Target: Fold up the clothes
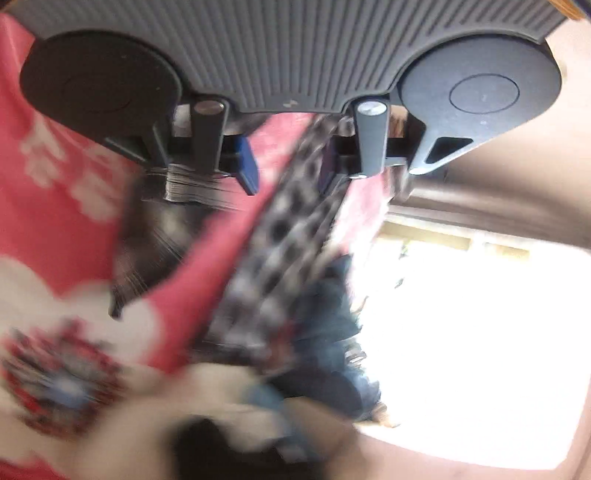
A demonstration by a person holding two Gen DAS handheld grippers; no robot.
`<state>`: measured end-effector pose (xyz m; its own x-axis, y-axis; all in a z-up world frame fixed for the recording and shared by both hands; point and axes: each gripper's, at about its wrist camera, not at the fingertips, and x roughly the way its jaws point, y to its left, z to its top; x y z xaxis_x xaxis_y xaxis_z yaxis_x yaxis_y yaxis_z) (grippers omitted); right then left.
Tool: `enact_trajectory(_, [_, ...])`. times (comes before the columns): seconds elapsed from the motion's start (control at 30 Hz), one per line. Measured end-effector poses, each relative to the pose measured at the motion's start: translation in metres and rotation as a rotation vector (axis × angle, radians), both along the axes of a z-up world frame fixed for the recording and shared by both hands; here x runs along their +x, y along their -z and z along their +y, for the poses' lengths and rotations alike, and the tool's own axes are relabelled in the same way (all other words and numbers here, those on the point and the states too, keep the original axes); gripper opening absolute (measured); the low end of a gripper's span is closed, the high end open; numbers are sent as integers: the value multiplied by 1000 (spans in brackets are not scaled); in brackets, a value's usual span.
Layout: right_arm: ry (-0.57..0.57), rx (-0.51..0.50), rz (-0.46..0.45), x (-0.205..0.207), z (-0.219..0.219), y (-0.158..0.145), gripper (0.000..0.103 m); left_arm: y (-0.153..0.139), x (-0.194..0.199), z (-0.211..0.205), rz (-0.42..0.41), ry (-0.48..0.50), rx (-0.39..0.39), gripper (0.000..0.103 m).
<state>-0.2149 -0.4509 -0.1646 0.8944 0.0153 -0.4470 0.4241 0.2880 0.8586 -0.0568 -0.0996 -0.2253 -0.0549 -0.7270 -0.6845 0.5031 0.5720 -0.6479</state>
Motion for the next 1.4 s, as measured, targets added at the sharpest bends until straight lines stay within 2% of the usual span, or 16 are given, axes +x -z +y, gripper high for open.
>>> enact_trajectory(0.07, [12,-12,34,-8,2,0,49,3,2,0,7,-1,-4,3])
enact_trajectory(0.2, [71,30,142,-37,4,25,49,7,3,0,11,10,-3,3])
enact_trajectory(0.37, [104,66,198,-38,10,52,46,10,3,1,14,11,-2,4])
enact_trajectory(0.43, [99,29,212,-28,9,51,38,11,3,1,13,11,-3,4])
enact_trajectory(0.53, [89,-29,227,-14,7,47,31,11,2,2,6,13,-6,4])
enact_trajectory(0.67, [73,-67,259,1,3,44,30,11,2,2,-4,18,-8,4])
enact_trajectory(0.77, [59,-89,316,11,1,50,24,10,2,1,-19,27,-6,4])
enact_trajectory(0.9, [40,-125,353,19,2,52,8,6,-1,1,-52,36,-7,4])
enact_trajectory(0.97, [36,-166,353,18,5,43,6,3,-3,2,-71,41,-14,3])
enact_trajectory(1.1, [71,-256,315,-7,10,-1,5,-15,-14,3,-123,109,-75,3])
enact_trajectory(1.23, [102,-364,368,-55,19,-36,4,-29,-32,-4,-158,225,-107,3])
enact_trajectory(1.3, [130,-358,426,-82,20,-33,4,-30,-38,-9,-163,263,-94,3])
enact_trajectory(1.4, [167,-322,518,-112,20,-9,4,-26,-37,-12,-130,285,-62,4])
